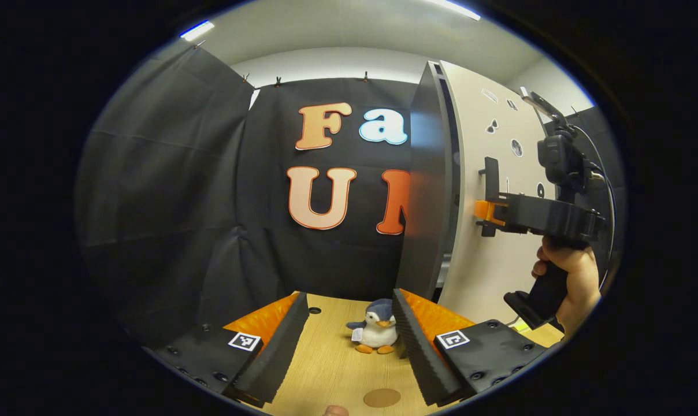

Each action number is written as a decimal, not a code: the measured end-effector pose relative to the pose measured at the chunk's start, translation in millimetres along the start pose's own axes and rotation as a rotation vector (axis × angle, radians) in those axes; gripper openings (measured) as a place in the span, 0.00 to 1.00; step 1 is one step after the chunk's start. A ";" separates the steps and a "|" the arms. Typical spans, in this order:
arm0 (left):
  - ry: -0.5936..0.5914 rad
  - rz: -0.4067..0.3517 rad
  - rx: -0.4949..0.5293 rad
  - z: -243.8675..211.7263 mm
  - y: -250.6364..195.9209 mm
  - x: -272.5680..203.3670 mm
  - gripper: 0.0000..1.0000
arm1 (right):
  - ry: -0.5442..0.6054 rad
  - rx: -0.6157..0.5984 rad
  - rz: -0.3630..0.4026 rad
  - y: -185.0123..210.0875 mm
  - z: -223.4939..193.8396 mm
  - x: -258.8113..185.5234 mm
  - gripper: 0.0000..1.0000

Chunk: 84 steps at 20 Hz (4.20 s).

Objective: Open the cabinet door with the right hand, grasp the bottle in the cabinet with the left hand and place it on the coaster, then close the cabinet door with the right hand.

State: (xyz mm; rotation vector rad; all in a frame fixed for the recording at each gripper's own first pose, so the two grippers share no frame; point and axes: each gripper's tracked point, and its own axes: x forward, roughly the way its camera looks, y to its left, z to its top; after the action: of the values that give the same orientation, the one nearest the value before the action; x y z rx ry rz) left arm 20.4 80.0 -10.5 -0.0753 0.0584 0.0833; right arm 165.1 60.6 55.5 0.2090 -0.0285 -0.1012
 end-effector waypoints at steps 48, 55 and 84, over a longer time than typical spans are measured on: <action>-0.046 -0.166 -0.004 16.1 -147.0 -37.9 0.94 | 0.027 0.086 0.155 -96.5 9.4 -142.5 0.19; -0.048 -0.182 0.008 18.4 -157.7 -40.8 0.95 | 0.012 0.087 0.103 -112.4 11.1 -146.2 0.20; -0.006 -0.210 0.012 4.0 -198.9 -48.2 0.95 | 0.022 0.020 -0.083 -202.3 9.8 -154.6 0.21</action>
State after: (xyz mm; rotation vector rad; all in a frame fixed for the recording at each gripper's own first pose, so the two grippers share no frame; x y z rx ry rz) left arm -10.3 -121.3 10.9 -0.0688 0.0448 -0.1271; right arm -8.8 -122.3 20.2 0.2313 0.0008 -0.1809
